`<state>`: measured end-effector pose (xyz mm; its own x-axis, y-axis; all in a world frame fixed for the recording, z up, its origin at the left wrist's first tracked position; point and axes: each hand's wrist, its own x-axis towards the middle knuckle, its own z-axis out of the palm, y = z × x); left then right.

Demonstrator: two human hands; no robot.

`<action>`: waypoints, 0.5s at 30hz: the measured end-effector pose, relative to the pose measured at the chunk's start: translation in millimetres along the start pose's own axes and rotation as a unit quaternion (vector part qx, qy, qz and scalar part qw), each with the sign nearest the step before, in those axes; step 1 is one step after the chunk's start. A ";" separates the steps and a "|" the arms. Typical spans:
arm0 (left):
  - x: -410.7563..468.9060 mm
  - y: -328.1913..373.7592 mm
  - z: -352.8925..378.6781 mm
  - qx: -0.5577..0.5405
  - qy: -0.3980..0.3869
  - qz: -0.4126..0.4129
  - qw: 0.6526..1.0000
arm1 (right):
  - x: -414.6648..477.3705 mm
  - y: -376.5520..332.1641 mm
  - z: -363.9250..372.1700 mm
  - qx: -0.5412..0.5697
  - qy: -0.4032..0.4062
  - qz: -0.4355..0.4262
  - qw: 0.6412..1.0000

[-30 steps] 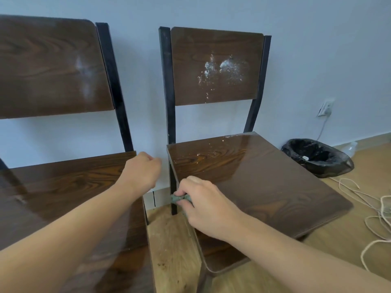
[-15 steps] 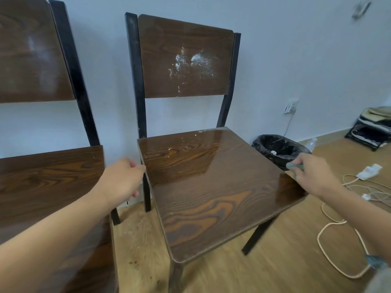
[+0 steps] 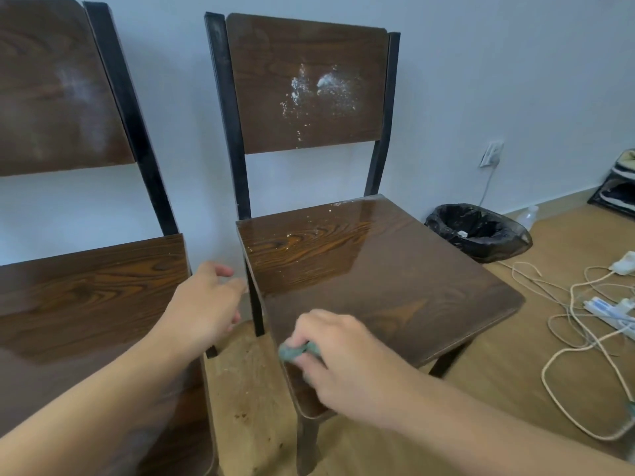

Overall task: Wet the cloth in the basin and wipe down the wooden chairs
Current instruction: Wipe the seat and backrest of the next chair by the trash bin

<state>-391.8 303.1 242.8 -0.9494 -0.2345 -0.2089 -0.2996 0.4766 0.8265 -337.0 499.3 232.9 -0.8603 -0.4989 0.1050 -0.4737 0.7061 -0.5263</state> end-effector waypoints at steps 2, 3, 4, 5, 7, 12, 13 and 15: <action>-0.5 0.8 -2.5 0.011 -0.003 0.007 1.000 | -4.2 -15.1 7.5 0.039 -0.022 -0.059 0.997; 1.1 0.5 -3.5 0.014 -0.001 0.010 1.000 | -3.7 -15.0 8.8 0.034 -0.015 -0.077 0.996; 2.9 0.4 -4.0 0.016 0.002 0.009 1.000 | -2.3 -12.8 9.0 0.009 0.000 -0.088 0.996; 4.9 -0.1 -3.5 0.018 0.005 0.006 1.000 | -1.1 -7.0 9.4 -0.021 0.015 -0.090 0.996; 7.8 -1.8 0.8 0.024 0.001 -0.004 1.000 | -1.0 11.3 6.3 -0.067 0.040 -0.061 0.995; 9.9 -8.1 15.2 0.028 -0.021 -0.013 0.999 | -9.9 114.2 -42.6 -0.144 0.133 0.110 0.974; 10.2 -8.2 17.1 0.027 -0.024 -0.015 0.999 | -13.1 141.5 -59.8 -0.164 0.158 0.153 0.962; 10.6 -6.8 20.3 0.028 -0.024 -0.016 0.999 | -17.3 190.4 -97.7 -0.176 0.192 0.261 0.930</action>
<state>-401.7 314.6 224.3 -0.9425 -0.2091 -0.2607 -0.3328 0.5168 0.7887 -430.7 691.4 213.3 -0.9623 0.1262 0.2410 0.0531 0.9560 -0.2886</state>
